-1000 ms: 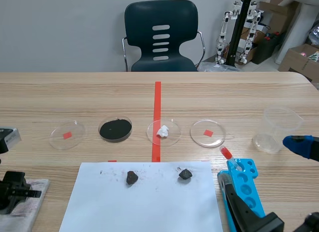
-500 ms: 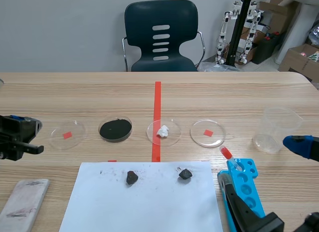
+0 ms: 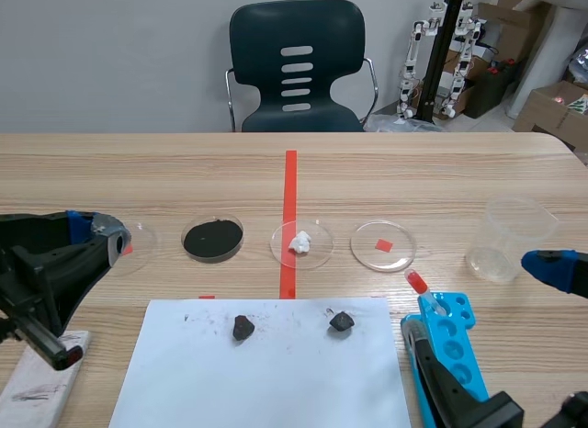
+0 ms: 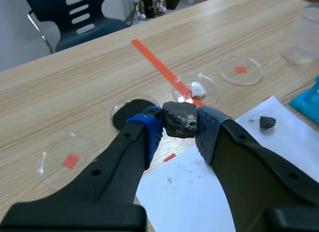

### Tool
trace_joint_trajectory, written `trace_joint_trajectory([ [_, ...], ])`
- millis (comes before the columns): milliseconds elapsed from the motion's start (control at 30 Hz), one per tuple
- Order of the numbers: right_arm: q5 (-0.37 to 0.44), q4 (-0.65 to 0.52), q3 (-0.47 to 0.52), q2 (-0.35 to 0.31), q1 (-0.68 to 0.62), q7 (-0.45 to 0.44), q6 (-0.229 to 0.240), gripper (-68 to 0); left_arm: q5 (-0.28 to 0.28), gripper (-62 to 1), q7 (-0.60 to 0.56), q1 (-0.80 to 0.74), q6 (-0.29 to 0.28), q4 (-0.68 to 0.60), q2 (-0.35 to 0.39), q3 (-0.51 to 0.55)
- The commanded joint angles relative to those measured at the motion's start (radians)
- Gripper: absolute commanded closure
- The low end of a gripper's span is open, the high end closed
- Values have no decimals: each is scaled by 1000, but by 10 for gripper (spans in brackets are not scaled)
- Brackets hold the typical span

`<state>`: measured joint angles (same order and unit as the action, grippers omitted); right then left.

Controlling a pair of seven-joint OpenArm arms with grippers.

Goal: Rub the mineral on the streak plate below the first streak

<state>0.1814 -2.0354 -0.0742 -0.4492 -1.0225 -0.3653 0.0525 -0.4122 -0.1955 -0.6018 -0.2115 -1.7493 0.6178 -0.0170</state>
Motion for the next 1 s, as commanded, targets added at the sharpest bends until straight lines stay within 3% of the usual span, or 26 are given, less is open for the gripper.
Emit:
trace_joint_trajectory([
  [0,6,-5,2,-8,9,-15,0,-679,-4,-66,-48,-29,2,-15,1,16],
  [433,6,-5,2,-8,9,-15,0,-679,198,-66,-313,-236,7,-16,0,53],
  [967,6,-5,2,-8,9,-15,0,-679,200,-66,-309,-240,6,-15,-3,53],
])
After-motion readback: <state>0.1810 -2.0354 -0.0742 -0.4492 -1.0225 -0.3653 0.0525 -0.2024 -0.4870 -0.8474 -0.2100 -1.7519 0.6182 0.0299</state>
